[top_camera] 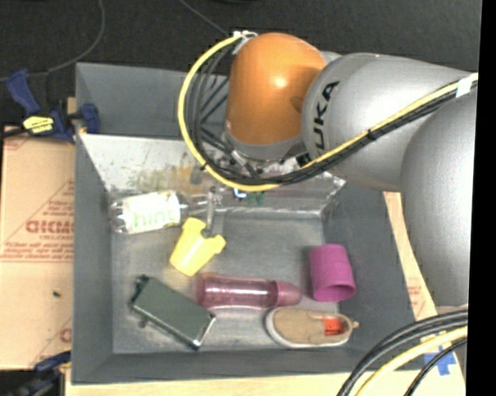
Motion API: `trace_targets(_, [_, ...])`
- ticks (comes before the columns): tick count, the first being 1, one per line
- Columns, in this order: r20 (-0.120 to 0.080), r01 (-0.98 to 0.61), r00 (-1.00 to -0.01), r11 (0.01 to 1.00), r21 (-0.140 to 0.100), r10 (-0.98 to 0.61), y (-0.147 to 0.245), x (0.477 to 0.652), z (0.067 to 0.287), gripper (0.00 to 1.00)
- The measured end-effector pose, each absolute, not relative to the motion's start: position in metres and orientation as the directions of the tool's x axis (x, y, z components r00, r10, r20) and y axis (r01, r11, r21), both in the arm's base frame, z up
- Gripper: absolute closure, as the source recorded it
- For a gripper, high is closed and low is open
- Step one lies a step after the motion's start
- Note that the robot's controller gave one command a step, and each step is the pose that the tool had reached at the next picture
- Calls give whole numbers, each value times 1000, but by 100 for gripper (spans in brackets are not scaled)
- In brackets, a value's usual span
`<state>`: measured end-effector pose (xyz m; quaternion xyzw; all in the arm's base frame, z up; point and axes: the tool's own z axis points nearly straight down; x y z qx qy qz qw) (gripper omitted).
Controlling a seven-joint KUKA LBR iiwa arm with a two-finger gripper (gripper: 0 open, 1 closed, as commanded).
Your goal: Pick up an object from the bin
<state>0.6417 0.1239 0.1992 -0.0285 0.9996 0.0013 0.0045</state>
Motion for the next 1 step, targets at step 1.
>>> trace_targets(1, [-1, -202, -979, 979, 2, -202, 107, 609, 205, 0])
